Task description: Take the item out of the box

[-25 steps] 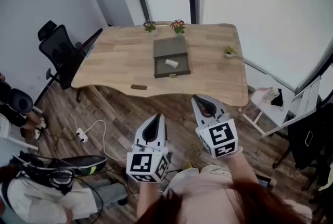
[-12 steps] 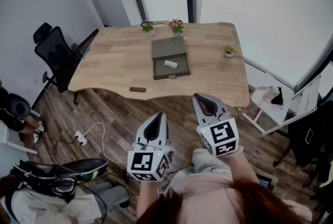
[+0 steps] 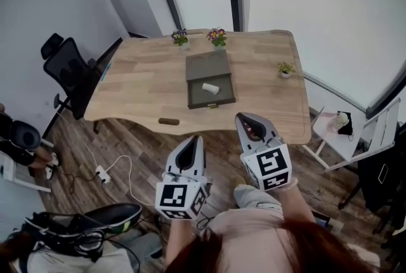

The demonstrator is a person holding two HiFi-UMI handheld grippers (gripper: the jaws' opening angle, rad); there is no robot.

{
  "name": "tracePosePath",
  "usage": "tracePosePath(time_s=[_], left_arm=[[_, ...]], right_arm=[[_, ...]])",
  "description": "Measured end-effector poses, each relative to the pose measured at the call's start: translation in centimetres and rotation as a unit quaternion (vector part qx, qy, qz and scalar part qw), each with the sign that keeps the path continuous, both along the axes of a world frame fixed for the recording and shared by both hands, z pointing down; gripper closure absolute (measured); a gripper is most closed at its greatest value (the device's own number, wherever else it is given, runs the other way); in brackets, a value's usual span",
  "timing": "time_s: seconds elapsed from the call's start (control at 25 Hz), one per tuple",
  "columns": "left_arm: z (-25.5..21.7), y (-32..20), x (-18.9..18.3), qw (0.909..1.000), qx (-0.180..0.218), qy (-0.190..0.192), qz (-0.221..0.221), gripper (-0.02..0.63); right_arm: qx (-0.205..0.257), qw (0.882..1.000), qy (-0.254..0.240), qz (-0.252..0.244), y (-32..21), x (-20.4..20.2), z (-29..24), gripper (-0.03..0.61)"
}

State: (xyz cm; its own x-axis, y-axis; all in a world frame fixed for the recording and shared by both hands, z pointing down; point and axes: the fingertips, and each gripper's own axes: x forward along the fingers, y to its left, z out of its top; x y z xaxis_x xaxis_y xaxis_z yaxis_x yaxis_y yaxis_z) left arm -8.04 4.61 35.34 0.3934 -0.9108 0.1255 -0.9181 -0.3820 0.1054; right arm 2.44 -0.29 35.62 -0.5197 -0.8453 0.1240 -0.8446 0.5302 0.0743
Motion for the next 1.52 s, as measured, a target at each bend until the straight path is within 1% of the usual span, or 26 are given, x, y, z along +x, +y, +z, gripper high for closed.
tracePosePath(time_s=[0.48,0.76,1.0,1.24,1.52], left_arm=[[-0.1,-8.6,1.1,0.9999,0.0,-0.007,-0.011,0.612],[1.0,-11.6,0.9,0.9992,-0.009,-0.007,-0.037,0.611],[2.0,-13.5,0.2,0.9985,-0.024,-0.007,-0.049,0.611],[2.4,-15.9,-0.6,0.9985,-0.028,-0.009,-0.047,0.611],[3.3,-19.1,-1.6,0.999,-0.035,-0.014,-0.026,0.611]], right_arm=[[-0.001,1.0,-0.001,-0.022,-8.5,0.6,0.4,0.578],[-0.004,0.999,0.006,-0.046,-12.1,0.3,1.6,0.577],[-0.023,0.997,0.016,-0.065,-14.7,-0.9,3.4,0.577],[-0.039,0.996,0.029,-0.079,-16.8,-2.2,4.9,0.577],[-0.063,0.992,0.049,-0.097,-19.4,-4.3,6.9,0.575]])
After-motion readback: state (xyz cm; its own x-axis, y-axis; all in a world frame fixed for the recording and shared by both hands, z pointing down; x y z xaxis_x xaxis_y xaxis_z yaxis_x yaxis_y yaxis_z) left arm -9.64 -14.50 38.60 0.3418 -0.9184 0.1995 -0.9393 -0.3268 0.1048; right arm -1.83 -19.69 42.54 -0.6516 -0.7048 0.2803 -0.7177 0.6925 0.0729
